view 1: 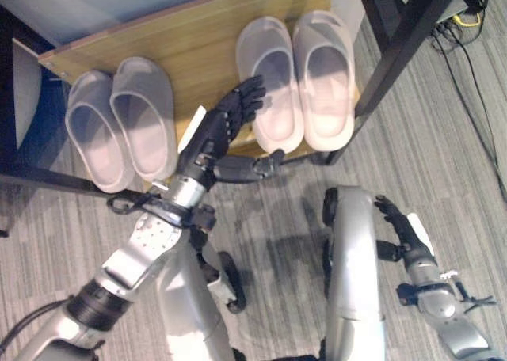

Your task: Arrange the slippers neatly on the shoe rack.

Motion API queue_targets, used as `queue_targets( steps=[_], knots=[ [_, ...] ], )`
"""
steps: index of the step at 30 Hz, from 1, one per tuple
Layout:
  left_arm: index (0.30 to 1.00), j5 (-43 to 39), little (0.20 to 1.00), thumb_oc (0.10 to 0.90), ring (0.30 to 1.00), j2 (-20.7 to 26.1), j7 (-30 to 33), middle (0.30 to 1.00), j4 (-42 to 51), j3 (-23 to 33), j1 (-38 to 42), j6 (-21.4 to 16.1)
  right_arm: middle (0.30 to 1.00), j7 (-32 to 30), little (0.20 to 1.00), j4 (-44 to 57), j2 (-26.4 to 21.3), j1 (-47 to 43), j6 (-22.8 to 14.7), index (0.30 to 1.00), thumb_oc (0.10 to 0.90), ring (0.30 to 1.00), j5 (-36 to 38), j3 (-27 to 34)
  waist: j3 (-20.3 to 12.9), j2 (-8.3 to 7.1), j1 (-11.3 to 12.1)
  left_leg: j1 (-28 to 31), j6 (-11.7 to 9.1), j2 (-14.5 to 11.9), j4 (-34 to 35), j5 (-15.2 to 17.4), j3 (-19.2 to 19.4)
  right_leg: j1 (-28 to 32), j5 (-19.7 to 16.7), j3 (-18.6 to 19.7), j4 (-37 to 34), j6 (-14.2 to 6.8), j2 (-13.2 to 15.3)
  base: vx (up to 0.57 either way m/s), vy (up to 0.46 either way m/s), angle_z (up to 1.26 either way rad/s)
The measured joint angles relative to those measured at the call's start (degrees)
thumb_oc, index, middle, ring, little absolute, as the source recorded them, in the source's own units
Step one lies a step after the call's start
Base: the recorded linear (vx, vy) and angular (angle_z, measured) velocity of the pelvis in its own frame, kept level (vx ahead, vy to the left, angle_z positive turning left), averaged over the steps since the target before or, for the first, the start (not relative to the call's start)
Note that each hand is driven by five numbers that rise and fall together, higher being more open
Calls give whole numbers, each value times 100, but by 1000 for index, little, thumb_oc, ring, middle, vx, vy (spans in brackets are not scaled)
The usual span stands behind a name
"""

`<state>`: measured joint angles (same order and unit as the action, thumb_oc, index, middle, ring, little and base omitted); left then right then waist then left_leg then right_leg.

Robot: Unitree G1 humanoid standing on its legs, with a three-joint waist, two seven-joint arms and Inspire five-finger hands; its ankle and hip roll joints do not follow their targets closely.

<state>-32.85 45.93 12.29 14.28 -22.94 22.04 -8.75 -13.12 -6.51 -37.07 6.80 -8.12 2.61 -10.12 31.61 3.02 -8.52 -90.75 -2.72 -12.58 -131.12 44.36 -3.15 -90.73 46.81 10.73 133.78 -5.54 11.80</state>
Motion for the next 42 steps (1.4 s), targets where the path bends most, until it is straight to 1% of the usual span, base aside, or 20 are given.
queue_targets(
  steps=[9, 13, 17, 18, 19, 20, 21, 23, 24, 28, 30, 32, 33, 34, 35, 36, 37, 39, 41, 42],
  knots=[
    [900, 4, 900, 800, 900, 15, 93, 900, -45, 142, -48, -4, 900, -46, 900, -14, 11, -9, 0, 900, 800, 900, -32, -32, 2, 8, 4, 16, 0, 3, 0, 0, 5, 19, 0, -3, 6, 0, -4, 0, 0, 0],
    [900, 127, 900, 800, 900, -25, 123, 900, 109, 705, -456, -23, 900, -126, 900, -30, 42, -16, 0, 900, 800, 900, -34, -30, 2, 9, 31, 35, 0, 37, 46, 0, 38, 21, 9, 11, -4, 14, -3, 3, -17, 1],
    [900, 301, 900, 800, 900, -224, 188, 900, 250, 1152, -819, -54, 900, -188, 900, -110, 94, -60, 47, 900, 800, 900, -40, 21, 2, 2, 93, 81, -112, 79, 296, -100, 80, 37, 19, -2, -177, 46, 81, -67, -43, 10],
    [900, 436, 900, 800, 900, -303, 244, 900, 210, 1287, -880, -86, 900, -191, 900, -180, 75, -181, 99, 900, 800, 900, -91, 41, -2, 1, 179, 117, -56, 68, 626, -227, 168, 19, -49, -53, -452, 97, 79, -196, -10, 2],
    [900, 445, 900, 800, 900, -319, 248, 900, 215, 1326, -895, -92, 900, -195, 900, -242, 74, -228, 102, 900, 800, 900, -131, 31, -1, -1, 203, 131, -130, 74, 802, -293, 199, 13, -143, -70, -600, 71, 80, -242, 16, -6],
    [900, 508, 900, 800, 900, -468, 241, 900, 168, 1396, -831, -93, 900, -194, 900, -358, 70, -438, 143, 900, 800, 900, -222, 100, -2, 1, 305, 175, 2, 46, 1193, -429, 263, -2, -280, -214, -984, 278, 75, -265, 24, -16],
    [900, 512, 900, 800, 900, -556, 258, 900, 174, 1423, -802, -96, 900, -198, 900, -409, 67, -529, 206, 900, 800, 900, -258, 82, -5, 1, 356, 184, -109, 10, 1507, -588, 298, -19, -466, -312, -1299, 255, 69, -242, 39, -22],
    [900, 667, 900, 800, 900, -677, 241, 900, 136, 1434, -687, -98, 900, -190, 900, -578, 97, -793, 251, 900, 800, 900, -278, 104, -10, 33, 459, 201, -97, -2, 2192, -887, 290, 60, -761, -581, -2010, 420, 84, -173, 19, -14],
    [900, 685, 900, 800, 900, -663, 199, 900, 163, 1424, -629, -97, 900, -212, 900, -603, 100, -993, 286, 900, 800, 900, -292, 57, -14, 44, 509, 283, -123, 25, 2945, -1241, 270, 228, -1077, -862, -2755, 469, 81, -140, -2, 0],
    [900, 900, 900, 800, 900, -741, 172, 900, 182, 1439, -814, -89, 900, -245, 900, -610, 79, -1077, 314, 900, 800, 900, -389, 143, -24, 99, 628, 893, -181, 76, 4017, -1593, 181, 1017, -1292, -1312, -3814, 629, 168, -226, -47, 11],
    [900, 962, 900, 800, 900, -981, 50, 900, 84, 1381, -1068, -125, 900, -246, 900, -823, 63, -1175, 329, 900, 800, 900, -476, 176, -86, 131, 700, 1601, -196, 167, 5110, -2016, 251, 1759, -1644, -1553, -4851, 687, 159, -212, -103, 16],
    [900, 1167, 900, 800, 900, -1082, -32, 900, -96, 1325, -1115, -142, 900, -244, 900, -988, 93, -1226, 328, 900, 800, 900, -465, 150, -101, 134, 705, 1927, -217, 182, 5650, -2218, 286, 2090, -1804, -1646, -5344, 686, 142, -74, -40, 13],
    [900, 1369, 900, 800, 900, -1243, -51, 900, -434, 1168, -1290, -191, 900, -235, 900, -1141, 138, -1224, 302, 900, 800, 900, -441, -48, -375, 130, 714, 2258, -213, 214, 6381, -2523, 315, 2407, -2092, -1736, -6038, 670, 48, -170, -64, 5],
    [900, 1411, 900, 800, 900, -1285, -63, 900, -523, 1149, -1390, -206, 900, -224, 900, -1145, 188, -1161, 221, 900, 800, 900, -427, -88, -440, 129, 718, 2345, -200, 220, 6543, -2568, 319, 2496, -2147, -1781, -6191, 684, 50, -219, -94, 8],
    [900, 1557, 900, 800, 900, -1420, -97, 900, -890, 1010, -1474, -257, 900, -221, 900, -1121, 357, -1151, 44, 900, 800, 900, -373, -87, -498, 136, 697, 2601, -232, 271, 6977, -2839, 307, 2775, -2317, -1909, -6561, 741, 26, -193, -99, 11],
    [900, 1595, 900, 800, 900, -1512, -132, 900, -1111, 936, -1434, -254, 900, -225, 900, -1143, 506, -1217, -1, 900, 800, 900, -327, -128, -500, 132, 692, 2769, -238, 273, 7271, -2894, 311, 2942, -2368, -1960, -6842, 726, 9, -61, -78, 13],
    [900, 1799, 900, 800, 900, -1728, -160, 900, -1721, 774, -1345, -267, 900, -203, 900, -1265, 726, -1373, -56, 900, 800, 900, -229, -229, -503, 125, 709, 3142, -275, 282, 7906, -3192, 287, 3284, -2637, -2071, -7391, 763, -36, 4, -71, 12],
    [900, 2022, 900, 800, 900, -1982, -200, 900, -2507, 503, -1394, -147, 900, -80, 900, -1479, 967, -1507, -124, 900, 800, 900, -188, -560, -545, 108, 698, 3833, -278, 326, 8845, -3604, 322, 3928, -2942, -2206, -8154, 727, -110, 51, -79, 17],
    [900, 2043, 900, 800, 900, -2073, -305, 900, -2943, 304, -1745, -112, 900, 59, 900, -1549, 1181, -1409, -265, 900, 800, 900, -185, -859, -792, 19, 713, 4388, -323, 372, 9549, -3870, 320, 4429, -3081, -2314, -8702, 684, -168, 146, -82, 16],
    [900, 2153, 900, 800, 900, -2116, -329, 900, -3084, 290, -1857, -103, 900, 102, 900, -1622, 1255, -1425, -286, 900, 800, 900, -184, -878, -798, 15, 722, 4607, -335, 371, 9800, -3981, 315, 4656, -3106, -2390, -8914, 630, -182, 134, -58, 14]
  ],
)
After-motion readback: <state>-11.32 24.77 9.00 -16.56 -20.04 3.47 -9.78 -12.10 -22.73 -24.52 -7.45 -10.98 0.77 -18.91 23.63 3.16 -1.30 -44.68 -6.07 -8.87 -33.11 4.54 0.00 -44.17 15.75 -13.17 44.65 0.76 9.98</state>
